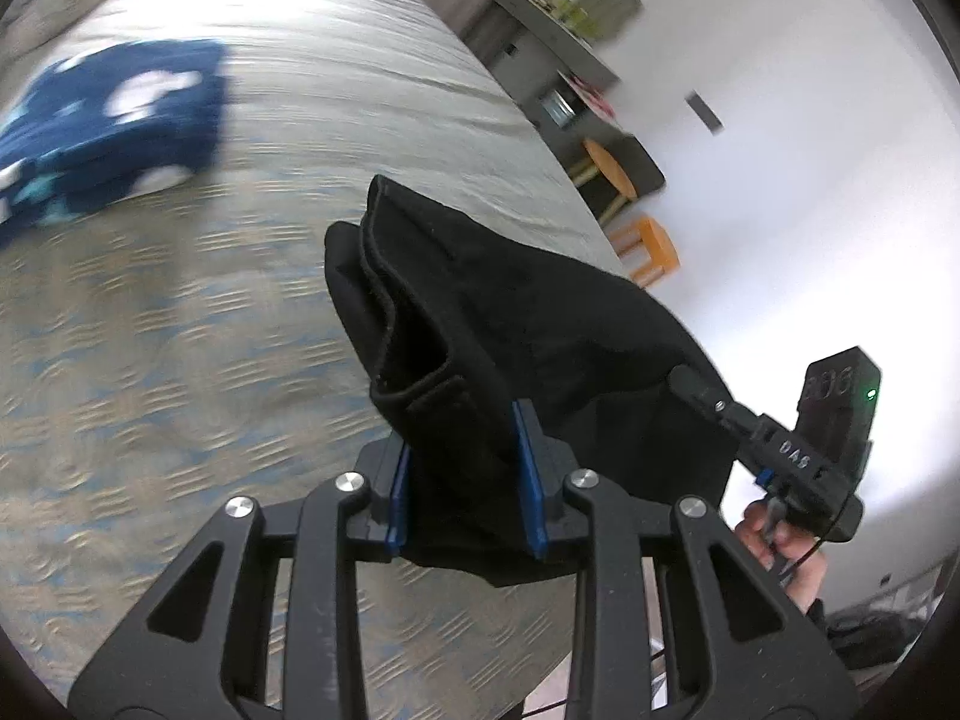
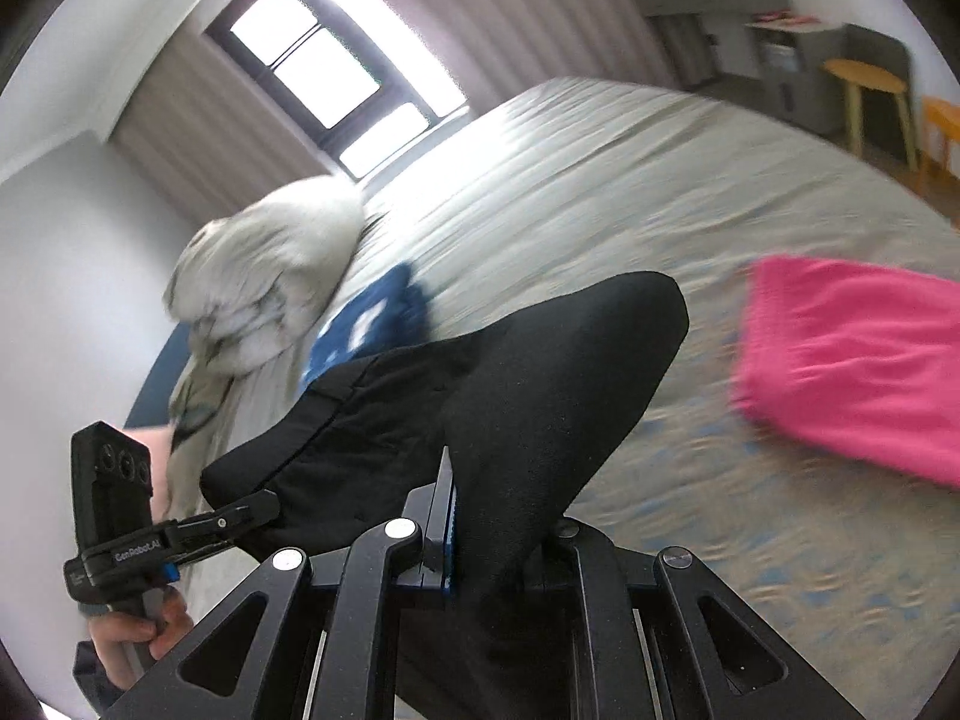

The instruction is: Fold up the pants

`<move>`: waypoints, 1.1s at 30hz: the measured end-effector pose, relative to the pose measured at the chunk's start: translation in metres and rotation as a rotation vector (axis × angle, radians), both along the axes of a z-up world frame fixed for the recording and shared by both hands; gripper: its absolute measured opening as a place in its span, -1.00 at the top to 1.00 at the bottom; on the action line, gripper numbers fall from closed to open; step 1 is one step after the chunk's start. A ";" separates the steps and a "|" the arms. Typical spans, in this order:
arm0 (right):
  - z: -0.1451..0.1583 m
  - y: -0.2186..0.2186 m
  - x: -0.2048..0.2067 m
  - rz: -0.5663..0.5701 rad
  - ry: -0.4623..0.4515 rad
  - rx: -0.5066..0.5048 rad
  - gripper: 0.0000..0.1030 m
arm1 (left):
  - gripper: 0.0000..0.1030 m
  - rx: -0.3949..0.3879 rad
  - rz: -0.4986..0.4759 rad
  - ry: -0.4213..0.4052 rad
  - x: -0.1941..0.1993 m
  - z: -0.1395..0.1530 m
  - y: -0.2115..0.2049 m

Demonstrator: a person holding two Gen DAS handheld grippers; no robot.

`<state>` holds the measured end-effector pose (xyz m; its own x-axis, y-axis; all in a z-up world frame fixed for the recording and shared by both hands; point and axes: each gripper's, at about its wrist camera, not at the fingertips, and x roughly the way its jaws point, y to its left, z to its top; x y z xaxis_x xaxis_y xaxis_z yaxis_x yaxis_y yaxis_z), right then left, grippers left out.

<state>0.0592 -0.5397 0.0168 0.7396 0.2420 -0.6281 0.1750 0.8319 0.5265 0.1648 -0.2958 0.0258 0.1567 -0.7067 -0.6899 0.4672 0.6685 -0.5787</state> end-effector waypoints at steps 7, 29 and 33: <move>0.020 -0.096 -0.029 -0.138 -0.023 -0.047 0.77 | 0.38 -0.001 -0.084 -0.076 -0.017 0.020 -0.108; -0.131 -0.284 -0.108 -0.293 -0.025 0.144 0.23 | -0.22 0.145 -0.216 -0.249 -0.043 -0.090 -0.241; -0.122 -0.291 -0.127 -0.326 -0.027 0.171 0.12 | -0.26 0.129 -0.174 -0.303 -0.040 -0.061 -0.221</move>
